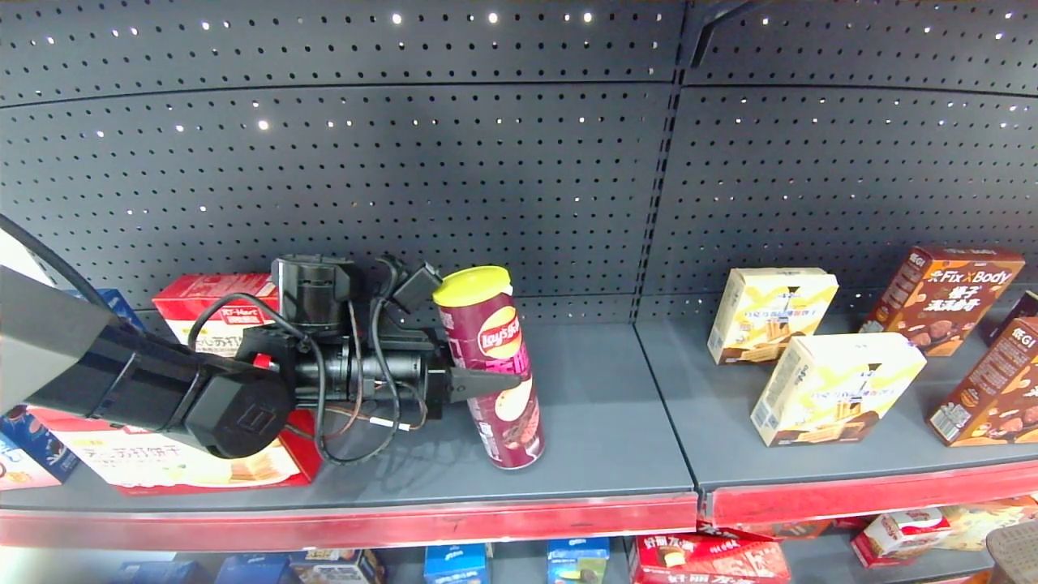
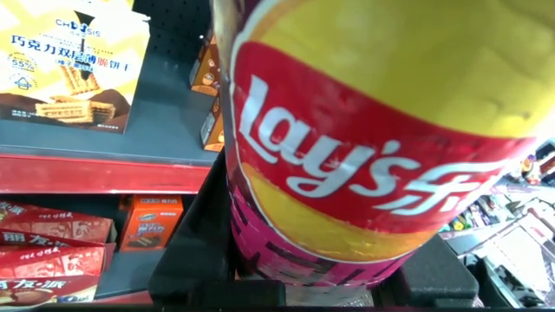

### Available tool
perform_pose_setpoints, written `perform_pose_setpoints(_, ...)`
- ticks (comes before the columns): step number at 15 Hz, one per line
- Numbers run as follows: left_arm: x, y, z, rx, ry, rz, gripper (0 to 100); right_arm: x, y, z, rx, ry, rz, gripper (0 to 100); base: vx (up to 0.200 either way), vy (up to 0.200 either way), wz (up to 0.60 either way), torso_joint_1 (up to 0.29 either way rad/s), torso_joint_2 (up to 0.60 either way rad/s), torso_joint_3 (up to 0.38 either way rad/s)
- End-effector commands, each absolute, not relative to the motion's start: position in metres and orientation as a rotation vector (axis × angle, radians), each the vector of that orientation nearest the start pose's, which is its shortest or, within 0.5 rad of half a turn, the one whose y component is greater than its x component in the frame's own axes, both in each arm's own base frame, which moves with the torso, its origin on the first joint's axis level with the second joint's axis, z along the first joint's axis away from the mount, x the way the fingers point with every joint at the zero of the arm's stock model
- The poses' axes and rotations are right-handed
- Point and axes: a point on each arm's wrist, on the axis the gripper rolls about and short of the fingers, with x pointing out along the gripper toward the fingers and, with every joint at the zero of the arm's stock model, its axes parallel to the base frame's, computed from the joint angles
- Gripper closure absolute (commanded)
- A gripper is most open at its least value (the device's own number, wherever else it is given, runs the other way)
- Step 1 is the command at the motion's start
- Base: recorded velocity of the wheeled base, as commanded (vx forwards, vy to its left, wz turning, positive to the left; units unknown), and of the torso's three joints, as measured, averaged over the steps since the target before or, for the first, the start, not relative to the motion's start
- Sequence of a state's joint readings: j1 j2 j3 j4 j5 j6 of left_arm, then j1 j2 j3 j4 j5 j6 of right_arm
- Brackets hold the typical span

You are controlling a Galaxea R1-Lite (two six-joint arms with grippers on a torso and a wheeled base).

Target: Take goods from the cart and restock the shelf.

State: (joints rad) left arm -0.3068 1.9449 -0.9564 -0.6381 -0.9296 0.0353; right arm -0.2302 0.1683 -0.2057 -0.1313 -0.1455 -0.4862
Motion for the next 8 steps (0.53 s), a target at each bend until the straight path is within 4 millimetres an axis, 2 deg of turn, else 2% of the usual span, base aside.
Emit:
perform_pose_setpoints(1, 0.3350, -0.1250, 0.1427, -0.084, 0.333, -1.229, 100, -0.0233, 0.0021, 0.1494, -0.486, -0.075, -0.409, 100, 0.000, 0.000, 0.00, 0.000, 0.00, 0.000)
perform_pose_setpoints(8, 0.3330, -0.1313, 0.1424, -0.066, 0.325, -1.250, 100, -0.0236, 0.0022, 0.1498, -0.487, -0.078, -0.408, 100, 0.000, 0.000, 0.00, 0.000, 0.00, 0.000)
